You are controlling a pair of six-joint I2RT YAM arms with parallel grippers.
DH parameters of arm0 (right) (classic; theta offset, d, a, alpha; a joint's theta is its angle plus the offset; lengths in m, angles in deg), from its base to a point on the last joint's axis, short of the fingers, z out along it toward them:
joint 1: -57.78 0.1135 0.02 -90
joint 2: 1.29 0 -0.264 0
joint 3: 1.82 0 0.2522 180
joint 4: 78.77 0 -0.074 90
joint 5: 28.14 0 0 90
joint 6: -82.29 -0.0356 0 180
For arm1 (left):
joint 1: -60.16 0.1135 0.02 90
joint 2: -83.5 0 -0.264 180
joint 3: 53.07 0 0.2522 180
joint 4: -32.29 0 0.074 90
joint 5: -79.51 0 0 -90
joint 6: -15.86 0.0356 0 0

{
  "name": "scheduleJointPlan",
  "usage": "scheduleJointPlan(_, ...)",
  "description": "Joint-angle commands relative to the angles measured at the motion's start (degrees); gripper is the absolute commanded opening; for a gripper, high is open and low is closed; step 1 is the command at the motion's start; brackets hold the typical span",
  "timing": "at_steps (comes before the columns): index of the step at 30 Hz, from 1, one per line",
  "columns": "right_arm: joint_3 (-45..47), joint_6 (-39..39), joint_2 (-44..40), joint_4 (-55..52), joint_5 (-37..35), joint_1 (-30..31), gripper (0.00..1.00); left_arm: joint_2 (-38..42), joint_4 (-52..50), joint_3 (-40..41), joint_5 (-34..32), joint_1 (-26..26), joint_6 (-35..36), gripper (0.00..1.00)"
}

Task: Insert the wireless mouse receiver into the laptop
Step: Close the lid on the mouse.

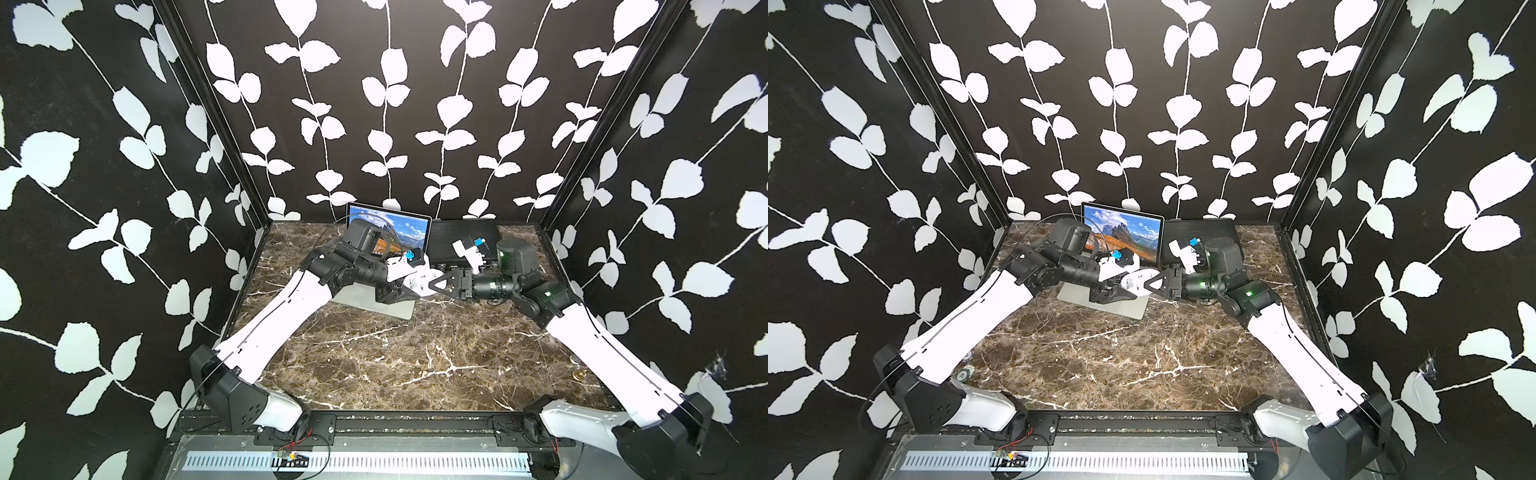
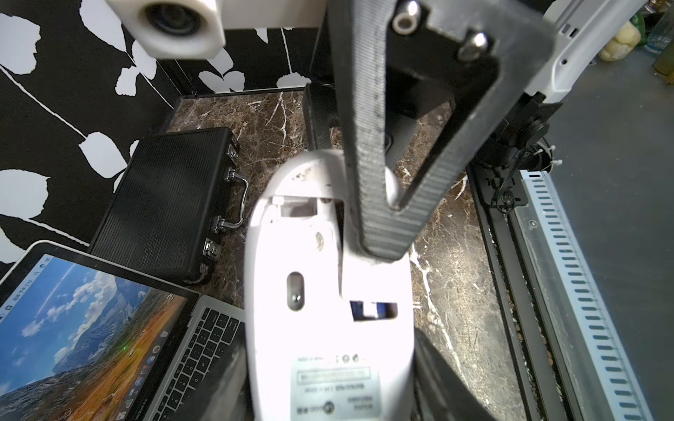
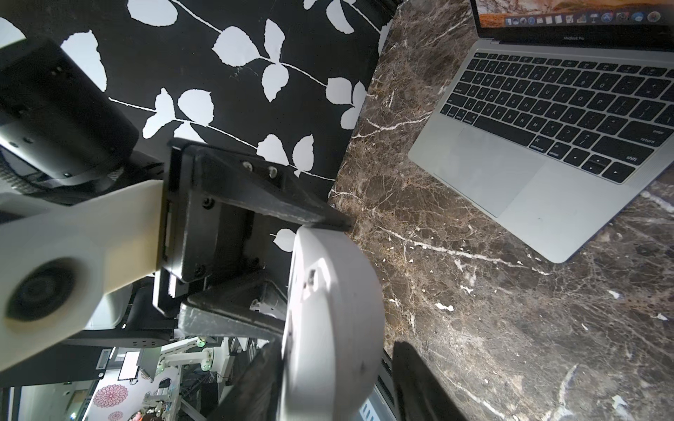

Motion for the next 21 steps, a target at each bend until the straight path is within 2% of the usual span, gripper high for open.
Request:
scheduleJointPlan(1, -1.9, 2.4, 1.1, -4.2, -2.2, 0.2, 0.50, 1.6, 0.2, -1.5, 2.0, -0.1, 0.6, 0.49)
scheduleJointPlan(21, -7.6, 9.0, 3.3, -13.7, -4.9, 0.1, 0.43, 1.2, -1.0, -2.0, 1.9, -0.1, 1.3, 0.47)
